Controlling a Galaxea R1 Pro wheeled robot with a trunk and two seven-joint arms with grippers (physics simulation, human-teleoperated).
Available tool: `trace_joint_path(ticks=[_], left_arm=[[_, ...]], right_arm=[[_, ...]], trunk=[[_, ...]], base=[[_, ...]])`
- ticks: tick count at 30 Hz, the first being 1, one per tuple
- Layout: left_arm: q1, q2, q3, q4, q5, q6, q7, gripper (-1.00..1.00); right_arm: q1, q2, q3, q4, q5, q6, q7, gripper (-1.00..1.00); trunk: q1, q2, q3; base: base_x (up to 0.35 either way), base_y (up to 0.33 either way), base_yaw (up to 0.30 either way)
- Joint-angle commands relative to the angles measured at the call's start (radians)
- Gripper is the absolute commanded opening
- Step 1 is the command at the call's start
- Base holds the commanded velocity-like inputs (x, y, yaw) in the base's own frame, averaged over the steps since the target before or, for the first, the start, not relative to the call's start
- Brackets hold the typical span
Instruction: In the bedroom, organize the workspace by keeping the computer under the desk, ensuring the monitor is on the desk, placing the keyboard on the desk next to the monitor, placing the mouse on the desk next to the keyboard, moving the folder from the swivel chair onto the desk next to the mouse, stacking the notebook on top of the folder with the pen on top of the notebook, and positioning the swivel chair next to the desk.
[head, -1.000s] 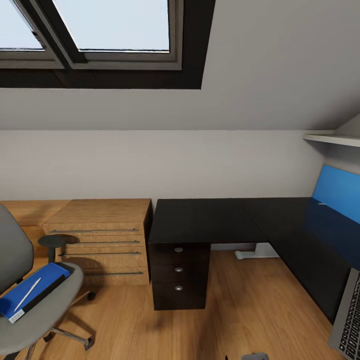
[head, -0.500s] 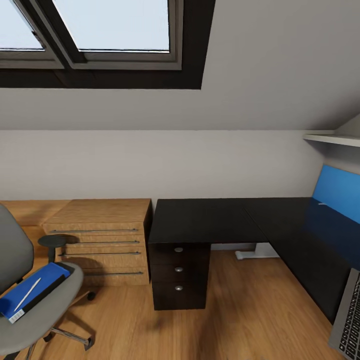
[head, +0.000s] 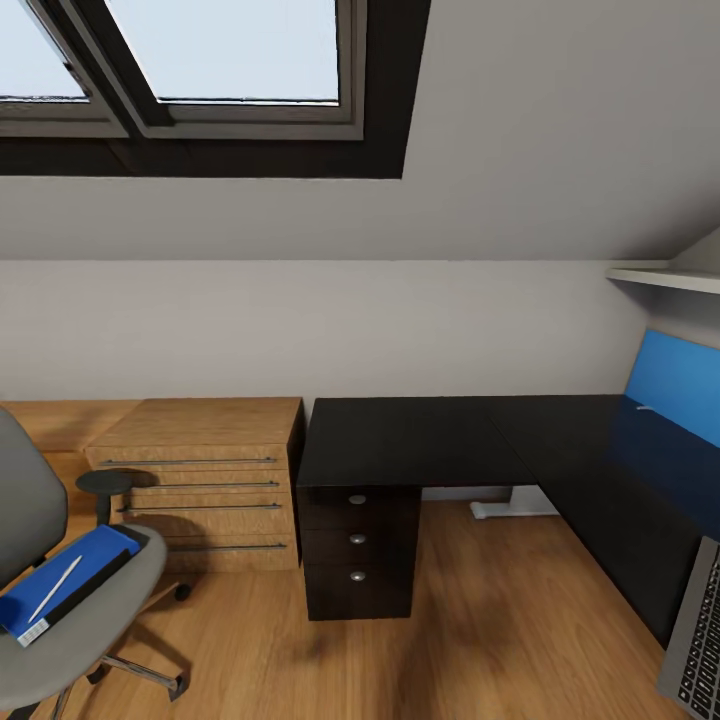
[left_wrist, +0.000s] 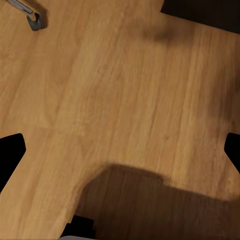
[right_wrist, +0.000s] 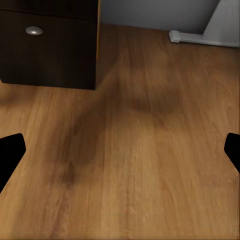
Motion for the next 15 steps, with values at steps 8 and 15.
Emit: trace_joint_path(ticks=[8, 15], left_arm=[[-0.001, 0.000, 0.002, 0.001, 0.001, -0.060, 0.001, 1.00], [-0.001, 0.000, 0.003, 0.002, 0.001, -0.075, 0.001, 1.00]], right_arm=[[0.008, -0.018, 0.009, 0.002, -0.006, -0.023, -0.006, 1.00], [0.010, -0.018, 0.009, 0.001, -0.007, -0.025, -0.005, 1.00]], trunk=[[0.000, -0.001, -0.001], [0.000, -0.001, -0.002]], base=[[0.000, 0.000, 0.000], [0.000, 0.000, 0.000]])
